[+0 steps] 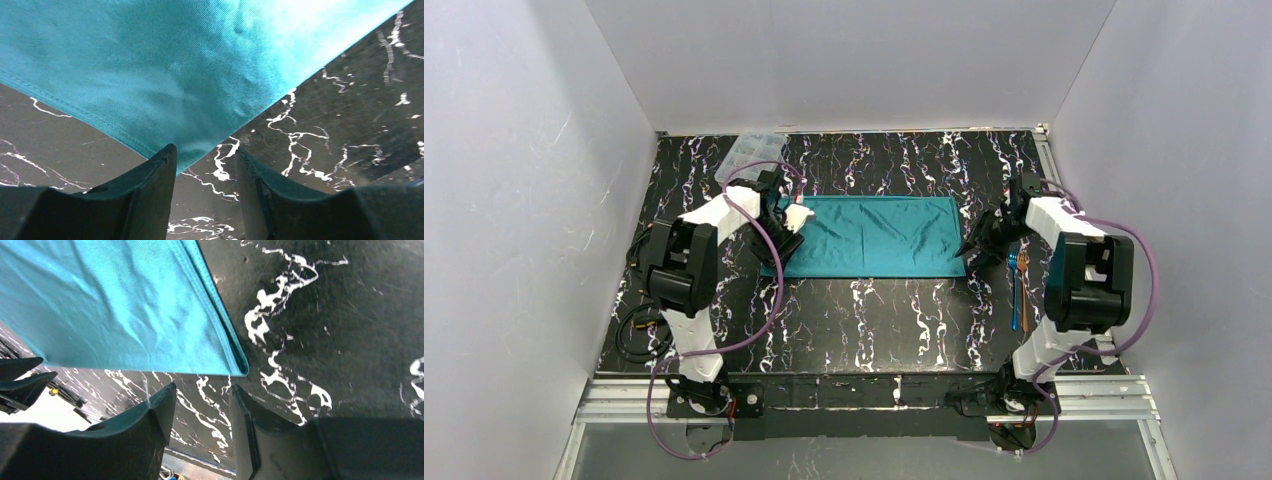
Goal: Fold the napkin into a case and place the utensils inside
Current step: Smooth out the rectangle-folded napkin at the center of the board, then pick up the rectangle-folded napkin from the center of the board.
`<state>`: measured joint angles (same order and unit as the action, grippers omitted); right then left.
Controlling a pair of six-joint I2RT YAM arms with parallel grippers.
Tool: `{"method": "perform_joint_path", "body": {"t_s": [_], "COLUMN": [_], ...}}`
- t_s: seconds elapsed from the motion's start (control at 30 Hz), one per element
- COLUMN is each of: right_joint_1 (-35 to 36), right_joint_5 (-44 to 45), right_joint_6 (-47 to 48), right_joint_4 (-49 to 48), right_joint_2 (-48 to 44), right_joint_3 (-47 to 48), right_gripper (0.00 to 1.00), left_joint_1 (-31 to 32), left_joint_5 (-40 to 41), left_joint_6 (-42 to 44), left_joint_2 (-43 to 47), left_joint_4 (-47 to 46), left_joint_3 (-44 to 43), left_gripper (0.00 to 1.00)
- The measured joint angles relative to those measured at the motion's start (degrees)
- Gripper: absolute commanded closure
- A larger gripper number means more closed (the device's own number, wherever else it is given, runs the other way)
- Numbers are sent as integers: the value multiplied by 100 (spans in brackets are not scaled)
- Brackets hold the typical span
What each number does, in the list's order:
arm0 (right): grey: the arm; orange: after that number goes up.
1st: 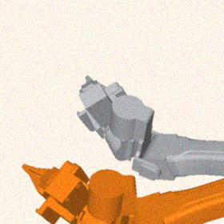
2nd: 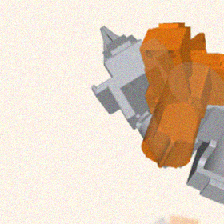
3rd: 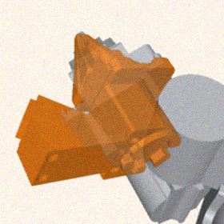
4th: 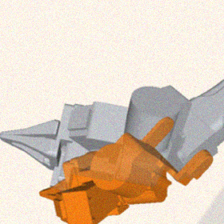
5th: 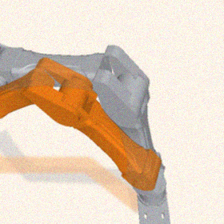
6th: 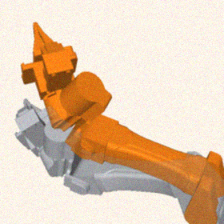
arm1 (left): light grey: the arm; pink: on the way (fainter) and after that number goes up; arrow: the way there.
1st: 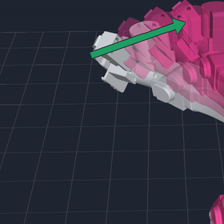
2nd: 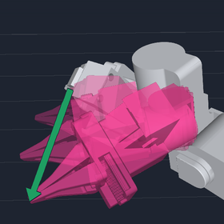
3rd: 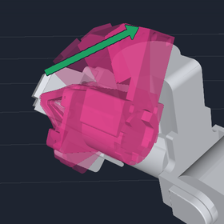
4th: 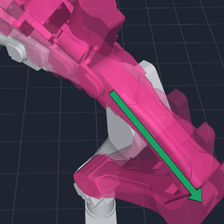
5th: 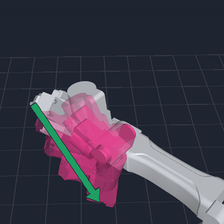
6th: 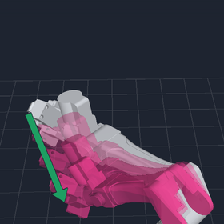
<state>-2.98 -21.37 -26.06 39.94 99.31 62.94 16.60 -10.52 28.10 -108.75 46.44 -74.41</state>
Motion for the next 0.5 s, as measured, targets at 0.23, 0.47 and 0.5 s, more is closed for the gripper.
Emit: {"method": "perform_joint_path", "body": {"t_s": [0.23, 0.47, 0.5], "right_joint_1": [-7, -35, -35], "right_joint_5": [476, 542, 525], "right_joint_6": [-105, -223, -234], "right_joint_4": [59, -17, -70], "right_joint_2": [-857, -918, -879], "right_joint_3": [-249, -970, -1049], "right_gripper": [37, 39, 39], "left_joint_1": [0, 0, 0], "left_joint_5": [-490, -483, -442], "left_joint_6": [-208, -181, -157], "left_joint_2": [251, 372, 372], "left_joint_4": [422, 608, 632], "left_joint_3": [-623, -778, -774], "left_gripper": [51, 51, 51]}}
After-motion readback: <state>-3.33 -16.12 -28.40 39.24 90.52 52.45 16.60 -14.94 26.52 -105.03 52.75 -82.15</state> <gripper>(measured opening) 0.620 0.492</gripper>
